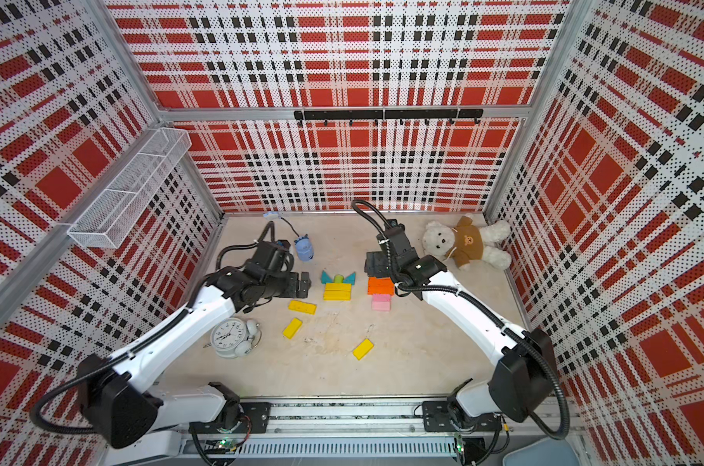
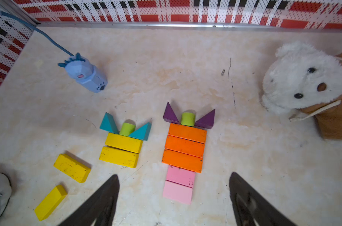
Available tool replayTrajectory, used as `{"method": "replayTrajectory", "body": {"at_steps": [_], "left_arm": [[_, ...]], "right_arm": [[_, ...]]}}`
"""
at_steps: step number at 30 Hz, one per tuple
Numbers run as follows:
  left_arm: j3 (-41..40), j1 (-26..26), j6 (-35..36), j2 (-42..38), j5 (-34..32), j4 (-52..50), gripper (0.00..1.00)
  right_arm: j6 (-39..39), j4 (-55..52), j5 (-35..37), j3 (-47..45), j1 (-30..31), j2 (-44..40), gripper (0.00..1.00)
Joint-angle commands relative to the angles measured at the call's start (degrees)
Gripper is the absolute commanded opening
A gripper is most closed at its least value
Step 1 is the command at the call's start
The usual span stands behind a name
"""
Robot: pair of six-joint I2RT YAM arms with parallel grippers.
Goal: Assemble a carrot with building blocks
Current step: Pick up the building block from the center of the board.
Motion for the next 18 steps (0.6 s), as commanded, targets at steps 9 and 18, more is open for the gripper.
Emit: {"method": "replayTrajectory", "body": {"at_steps": [9,18], "left_arm": [[4.29,0.48,9.31,18.18,2.19,-10.27,1.0],[7.64,4.57,6.74,25.07,9.42,-6.1,1.0]], "right_arm": [[-1.37,12.38,-11.64,-9.27,-3.47,-0.67,1.0],[-2.09,13.91,-10.97,-11.51,-3.46,-3.3,1.0]]}}
